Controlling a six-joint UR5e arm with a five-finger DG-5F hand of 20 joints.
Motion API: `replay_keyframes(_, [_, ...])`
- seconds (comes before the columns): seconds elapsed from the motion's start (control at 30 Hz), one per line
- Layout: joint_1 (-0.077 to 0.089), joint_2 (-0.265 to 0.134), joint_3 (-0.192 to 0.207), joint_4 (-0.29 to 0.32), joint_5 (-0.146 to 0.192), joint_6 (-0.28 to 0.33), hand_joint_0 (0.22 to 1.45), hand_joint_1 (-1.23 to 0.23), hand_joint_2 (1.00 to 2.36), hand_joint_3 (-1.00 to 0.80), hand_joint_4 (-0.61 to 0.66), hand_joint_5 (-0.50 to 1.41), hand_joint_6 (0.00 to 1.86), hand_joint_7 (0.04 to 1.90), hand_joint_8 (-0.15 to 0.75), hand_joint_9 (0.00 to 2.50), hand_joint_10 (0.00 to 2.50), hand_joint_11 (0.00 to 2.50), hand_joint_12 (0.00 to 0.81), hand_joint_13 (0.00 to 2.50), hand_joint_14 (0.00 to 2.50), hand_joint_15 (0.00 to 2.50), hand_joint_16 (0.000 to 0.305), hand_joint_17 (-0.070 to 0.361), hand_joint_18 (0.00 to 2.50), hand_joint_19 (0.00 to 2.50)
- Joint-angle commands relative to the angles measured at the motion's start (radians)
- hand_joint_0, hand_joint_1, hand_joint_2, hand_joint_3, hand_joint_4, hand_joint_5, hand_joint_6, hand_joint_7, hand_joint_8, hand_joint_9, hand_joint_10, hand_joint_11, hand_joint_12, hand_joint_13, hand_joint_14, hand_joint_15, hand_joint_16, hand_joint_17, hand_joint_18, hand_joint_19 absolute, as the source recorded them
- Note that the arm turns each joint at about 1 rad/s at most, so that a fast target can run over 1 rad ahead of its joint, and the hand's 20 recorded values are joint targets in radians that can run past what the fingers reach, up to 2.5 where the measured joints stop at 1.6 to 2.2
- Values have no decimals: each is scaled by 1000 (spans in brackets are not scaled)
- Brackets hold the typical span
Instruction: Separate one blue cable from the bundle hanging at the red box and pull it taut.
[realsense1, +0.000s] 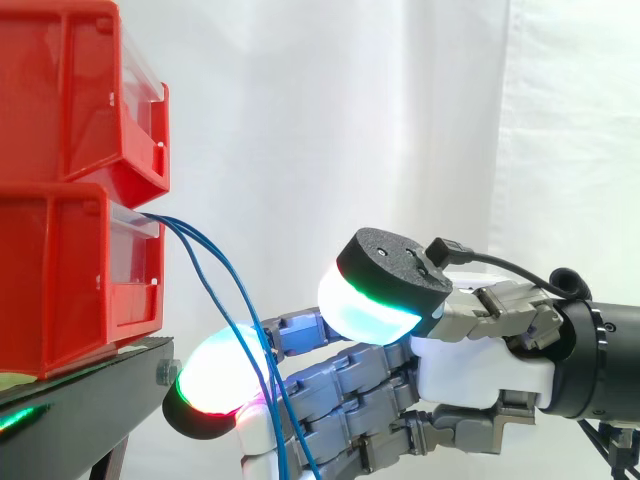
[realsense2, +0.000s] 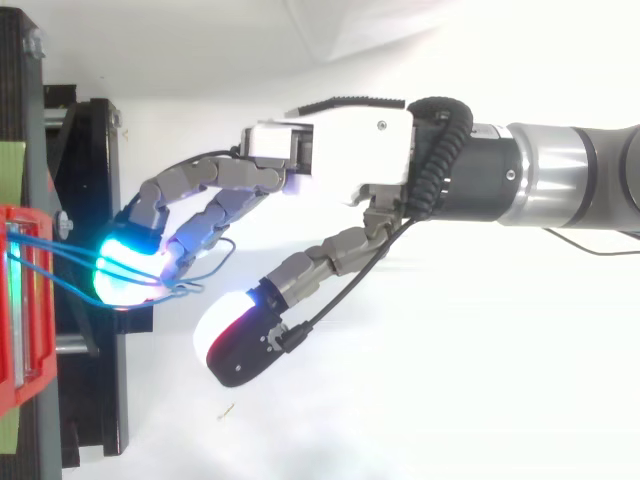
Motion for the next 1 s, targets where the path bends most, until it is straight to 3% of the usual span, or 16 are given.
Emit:
replay_keyframes(0.0, [0,0,0,0,-21,8,626,-734,1004,-430,305,-128,503,954,324,752,9,371,327,795,13,349,32,73,652,450])
replay_keyframes(0.4, [-3,0,0,0,-42,22,671,-681,1010,-342,259,-109,502,1122,327,788,10,406,327,823,15,366,32,73,673,458])
replay_keyframes(0.63, [-3,0,-2,5,-51,26,672,-677,1010,-347,241,-108,502,1166,331,850,12,518,339,923,18,475,32,72,701,473])
replay_keyframes(0.97, [-16,0,-2,6,-76,42,681,-672,1011,-330,215,-101,507,1252,332,949,14,713,353,1072,22,655,31,70,740,480])
